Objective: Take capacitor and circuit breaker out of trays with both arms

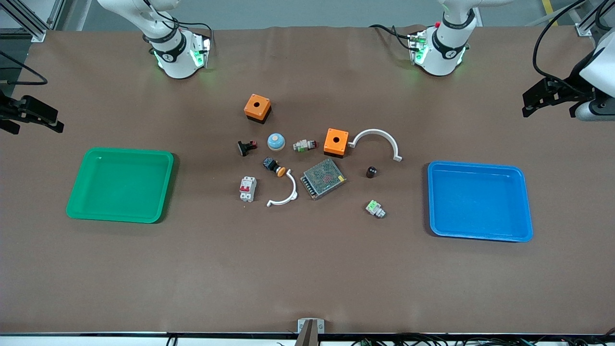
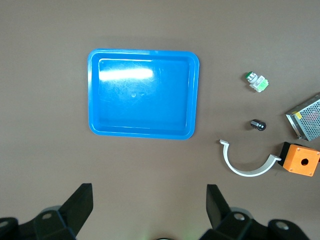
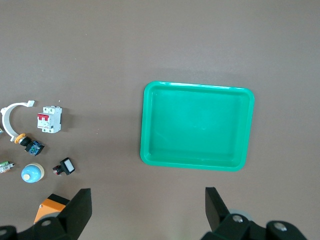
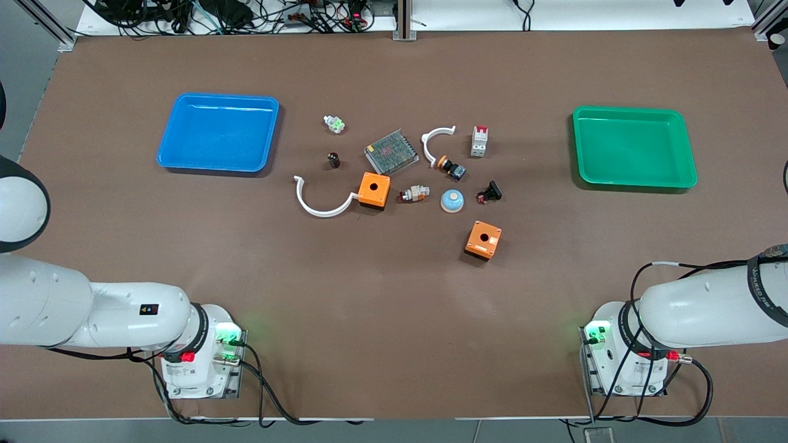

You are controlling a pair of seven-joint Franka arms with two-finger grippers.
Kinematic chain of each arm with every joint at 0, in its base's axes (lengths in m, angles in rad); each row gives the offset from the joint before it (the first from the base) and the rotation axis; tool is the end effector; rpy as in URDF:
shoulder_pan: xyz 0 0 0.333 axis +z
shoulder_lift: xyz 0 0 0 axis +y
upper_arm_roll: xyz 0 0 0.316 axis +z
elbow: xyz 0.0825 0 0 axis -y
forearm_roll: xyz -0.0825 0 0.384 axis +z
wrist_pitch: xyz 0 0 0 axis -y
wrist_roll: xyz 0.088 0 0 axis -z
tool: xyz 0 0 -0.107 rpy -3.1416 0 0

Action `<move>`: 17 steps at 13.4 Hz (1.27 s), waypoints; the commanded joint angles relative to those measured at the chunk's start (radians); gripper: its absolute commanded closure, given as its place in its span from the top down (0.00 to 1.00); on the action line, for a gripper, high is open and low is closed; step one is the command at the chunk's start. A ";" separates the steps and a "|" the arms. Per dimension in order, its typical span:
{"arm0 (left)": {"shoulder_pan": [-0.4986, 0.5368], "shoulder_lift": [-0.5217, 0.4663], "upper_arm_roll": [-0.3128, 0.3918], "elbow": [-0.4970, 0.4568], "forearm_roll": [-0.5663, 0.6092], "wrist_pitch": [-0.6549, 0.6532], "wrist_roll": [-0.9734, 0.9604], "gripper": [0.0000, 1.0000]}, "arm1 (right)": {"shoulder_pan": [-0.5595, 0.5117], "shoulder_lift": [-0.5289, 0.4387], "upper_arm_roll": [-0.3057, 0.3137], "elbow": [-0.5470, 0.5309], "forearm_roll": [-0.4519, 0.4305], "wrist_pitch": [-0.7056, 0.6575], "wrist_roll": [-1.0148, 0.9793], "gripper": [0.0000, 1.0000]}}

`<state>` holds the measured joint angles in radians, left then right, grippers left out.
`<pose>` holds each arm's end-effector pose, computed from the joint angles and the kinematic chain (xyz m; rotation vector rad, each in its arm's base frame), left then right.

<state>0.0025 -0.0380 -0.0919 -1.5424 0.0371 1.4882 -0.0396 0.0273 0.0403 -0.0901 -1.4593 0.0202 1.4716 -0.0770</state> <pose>0.5326 -0.0446 0.6513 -3.0992 0.0728 0.0213 0.5564 -0.0315 0.6457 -3.1228 -0.0249 0.0416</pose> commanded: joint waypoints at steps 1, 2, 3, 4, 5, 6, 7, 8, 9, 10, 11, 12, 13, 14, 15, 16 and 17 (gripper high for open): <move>0.005 -0.019 -0.008 -0.002 -0.025 -0.002 0.020 1.00 | 0.003 -0.060 0.001 -0.087 -0.002 0.009 -0.010 1.00; 0.005 -0.019 -0.005 0.010 -0.025 -0.003 0.020 1.00 | 0.003 -0.068 0.001 -0.095 -0.002 0.015 -0.010 1.00; 0.005 -0.019 -0.005 0.021 -0.025 -0.003 0.020 1.00 | 0.003 -0.069 0.001 -0.092 -0.002 0.016 -0.010 1.00; 0.005 -0.019 -0.005 0.024 -0.025 -0.003 0.020 1.00 | 0.002 -0.071 0.000 -0.095 -0.002 0.012 -0.010 1.00; 0.005 -0.019 -0.005 0.024 -0.025 -0.003 0.020 1.00 | 0.003 -0.071 0.000 -0.098 -0.006 0.009 -0.012 1.00; 0.005 -0.019 -0.005 0.022 -0.025 -0.006 0.020 1.00 | 0.003 -0.071 0.000 -0.098 -0.008 0.010 -0.012 1.00; 0.005 -0.017 -0.005 0.022 -0.025 -0.014 0.020 1.00 | 0.003 -0.071 0.001 -0.098 -0.008 0.010 -0.012 1.00; 0.002 -0.016 -0.008 0.024 -0.026 -0.014 0.018 1.00 | 0.003 -0.069 0.001 -0.098 -0.008 0.007 -0.012 1.00; -0.001 -0.013 -0.008 0.024 -0.040 -0.014 0.014 1.00 | 0.003 -0.069 0.001 -0.096 -0.008 0.009 -0.010 1.00; -0.001 -0.011 -0.011 0.022 -0.054 -0.014 0.011 1.00 | 0.002 -0.069 0.000 -0.095 -0.006 0.009 -0.010 1.00; -0.001 -0.011 -0.011 0.024 -0.055 -0.013 0.012 1.00 | 0.002 -0.069 0.000 -0.093 -0.006 0.009 -0.010 1.00; -0.001 -0.011 -0.011 0.024 -0.055 -0.014 0.012 1.00 | 0.002 -0.069 0.000 -0.093 -0.006 0.010 -0.010 1.00; -0.001 -0.011 -0.011 0.024 -0.055 -0.013 0.012 1.00 | 0.002 -0.069 0.000 -0.093 -0.006 0.012 -0.010 1.00; -0.001 -0.011 -0.011 0.024 -0.055 -0.013 0.014 1.00 | 0.002 -0.069 0.000 -0.093 -0.006 0.012 -0.010 1.00; -0.001 -0.011 -0.011 0.024 -0.054 -0.013 0.017 1.00 | 0.002 -0.069 0.000 -0.092 -0.006 0.012 -0.010 1.00; 0.002 -0.013 -0.011 0.025 -0.054 -0.013 0.018 1.00 | 0.002 -0.069 0.000 -0.092 -0.006 0.012 -0.010 1.00; 0.004 -0.013 -0.011 0.033 -0.054 -0.014 0.020 1.00 | 0.002 -0.069 0.000 -0.092 -0.008 0.012 -0.010 1.00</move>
<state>-0.0007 -0.0430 -0.1019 -1.5203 0.0012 1.4865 -0.0396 0.0273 0.0027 -0.0899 -1.5180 0.0202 1.4720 -0.0801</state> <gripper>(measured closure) 0.000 0.000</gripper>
